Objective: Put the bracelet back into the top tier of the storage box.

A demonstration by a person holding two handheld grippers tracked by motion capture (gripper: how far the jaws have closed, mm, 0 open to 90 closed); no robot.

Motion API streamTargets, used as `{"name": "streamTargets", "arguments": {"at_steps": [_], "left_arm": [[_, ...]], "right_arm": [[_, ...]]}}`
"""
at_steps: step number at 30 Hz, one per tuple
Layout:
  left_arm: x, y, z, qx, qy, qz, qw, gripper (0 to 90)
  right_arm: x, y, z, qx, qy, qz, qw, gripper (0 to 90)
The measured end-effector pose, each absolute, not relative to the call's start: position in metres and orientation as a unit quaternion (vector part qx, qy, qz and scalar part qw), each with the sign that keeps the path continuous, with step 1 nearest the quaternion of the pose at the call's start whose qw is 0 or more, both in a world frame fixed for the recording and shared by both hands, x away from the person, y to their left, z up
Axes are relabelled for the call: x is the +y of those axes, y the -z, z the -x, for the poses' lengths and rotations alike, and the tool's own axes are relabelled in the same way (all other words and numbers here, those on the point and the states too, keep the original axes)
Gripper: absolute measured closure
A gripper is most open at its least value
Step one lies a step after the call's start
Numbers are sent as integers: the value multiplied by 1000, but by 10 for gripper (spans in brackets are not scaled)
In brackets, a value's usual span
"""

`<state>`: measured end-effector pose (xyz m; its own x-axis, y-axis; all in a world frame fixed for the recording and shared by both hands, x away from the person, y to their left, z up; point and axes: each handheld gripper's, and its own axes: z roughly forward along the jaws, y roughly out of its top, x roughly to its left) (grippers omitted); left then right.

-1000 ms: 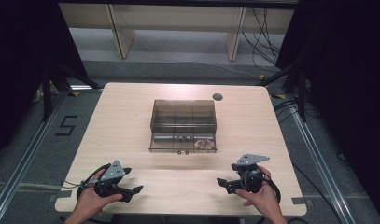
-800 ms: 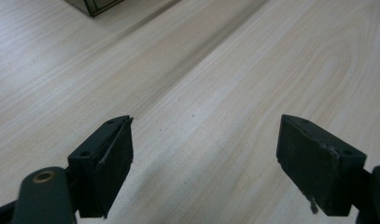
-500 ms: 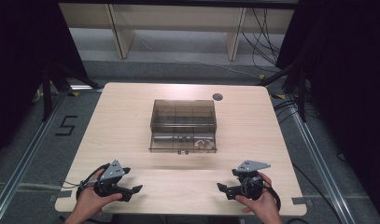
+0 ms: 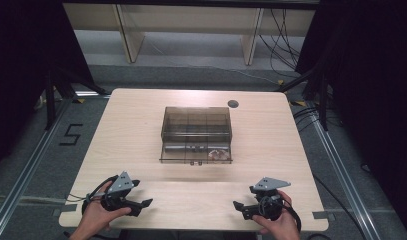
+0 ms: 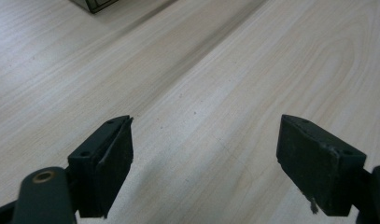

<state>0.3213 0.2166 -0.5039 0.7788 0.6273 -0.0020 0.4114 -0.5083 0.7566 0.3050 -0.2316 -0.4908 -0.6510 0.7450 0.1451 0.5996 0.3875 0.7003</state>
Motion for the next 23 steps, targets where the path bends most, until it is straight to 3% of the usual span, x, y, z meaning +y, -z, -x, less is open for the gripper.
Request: {"name": "streamTargets", "arguments": {"at_steps": [23], "left_arm": [[217,504,-320,300,-138,-858,394,187]], "right_arm": [[-234,500,-305,829,-366,-411,96,172]]}}
